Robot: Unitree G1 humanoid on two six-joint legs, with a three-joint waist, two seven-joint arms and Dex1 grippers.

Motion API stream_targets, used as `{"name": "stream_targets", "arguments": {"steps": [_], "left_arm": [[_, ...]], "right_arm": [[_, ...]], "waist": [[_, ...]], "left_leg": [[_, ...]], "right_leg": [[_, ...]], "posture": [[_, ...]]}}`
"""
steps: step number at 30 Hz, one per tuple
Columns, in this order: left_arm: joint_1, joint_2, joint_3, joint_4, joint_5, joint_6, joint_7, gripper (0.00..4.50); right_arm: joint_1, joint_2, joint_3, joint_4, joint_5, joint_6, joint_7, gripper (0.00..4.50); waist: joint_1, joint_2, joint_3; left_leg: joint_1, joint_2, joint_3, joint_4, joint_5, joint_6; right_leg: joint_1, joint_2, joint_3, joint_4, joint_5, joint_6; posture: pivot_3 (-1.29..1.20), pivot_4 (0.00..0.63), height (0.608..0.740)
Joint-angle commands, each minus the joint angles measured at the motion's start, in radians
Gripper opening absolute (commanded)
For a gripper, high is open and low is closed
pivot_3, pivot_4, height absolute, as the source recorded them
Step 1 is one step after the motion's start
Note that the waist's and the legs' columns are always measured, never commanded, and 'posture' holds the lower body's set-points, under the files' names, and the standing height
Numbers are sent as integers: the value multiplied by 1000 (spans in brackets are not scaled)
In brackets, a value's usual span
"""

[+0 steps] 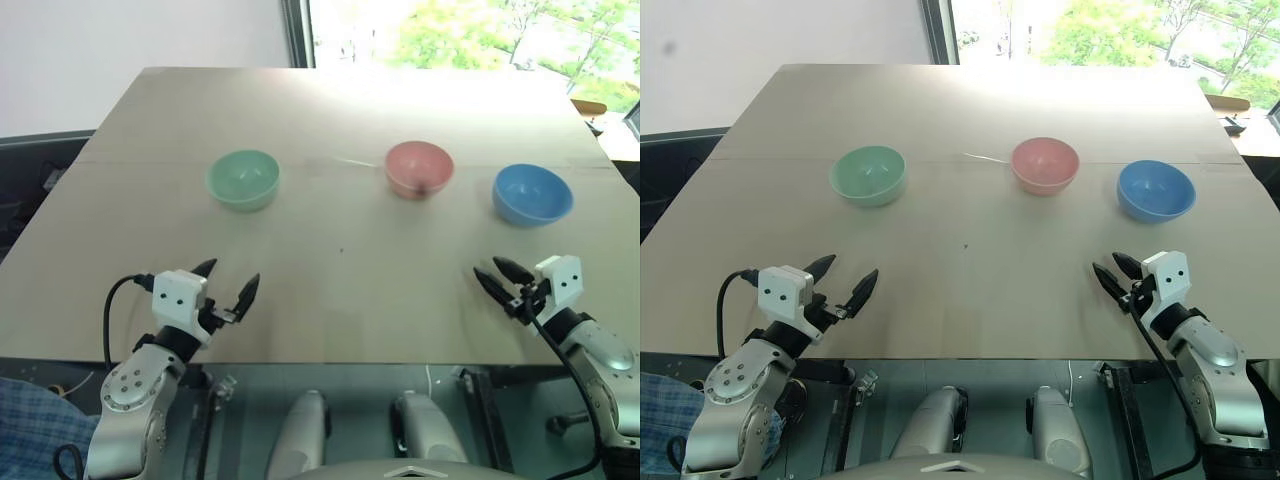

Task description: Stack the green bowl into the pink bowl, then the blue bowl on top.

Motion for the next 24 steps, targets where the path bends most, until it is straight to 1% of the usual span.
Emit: {"name": "stream_targets", "arguments": {"steps": [1, 4, 16, 21, 24], "left_arm": [[-1, 4, 13, -16, -23, -33, -23, 4245], [2, -2, -1, -1, -41, -58, -56, 4245], [12, -12, -6, 35, -47, -107, -90, 4245], [13, -8, -7, 36, -86, -111, -134, 4245], [12, -2, -6, 31, -117, -124, -175, 4245]], "right_arm": [[10, -11, -32, -22, 32, -23, 22, 2182], [23, -18, -43, -26, 38, -27, 31, 2182], [11, -48, -43, 1, 25, -25, 49, 2182], [-13, -52, -41, 10, 30, -17, 44, 2182], [-42, -81, -25, 22, 8, -26, 65, 2182]], "waist": [[0, 0, 0], [1, 0, 0], [0, 0, 0], [0, 0, 0], [-1, 0, 0]], "left_leg": [[0, 0, 0, 0, 0, 0], [0, 0, 0, 0, 0, 0], [0, 0, 0, 0, 0, 0], [0, 0, 0, 0, 0, 0], [0, 0, 0, 0, 0, 0]], "right_leg": [[0, 0, 0, 0, 0, 0], [0, 0, 0, 0, 0, 0], [0, 0, 0, 0, 0, 0], [0, 0, 0, 0, 0, 0], [0, 0, 0, 1, 0, 0]], "posture": [[0, 150, 740], [0, 150, 740], [0, 150, 740], [0, 150, 740], [0, 150, 740]]}}
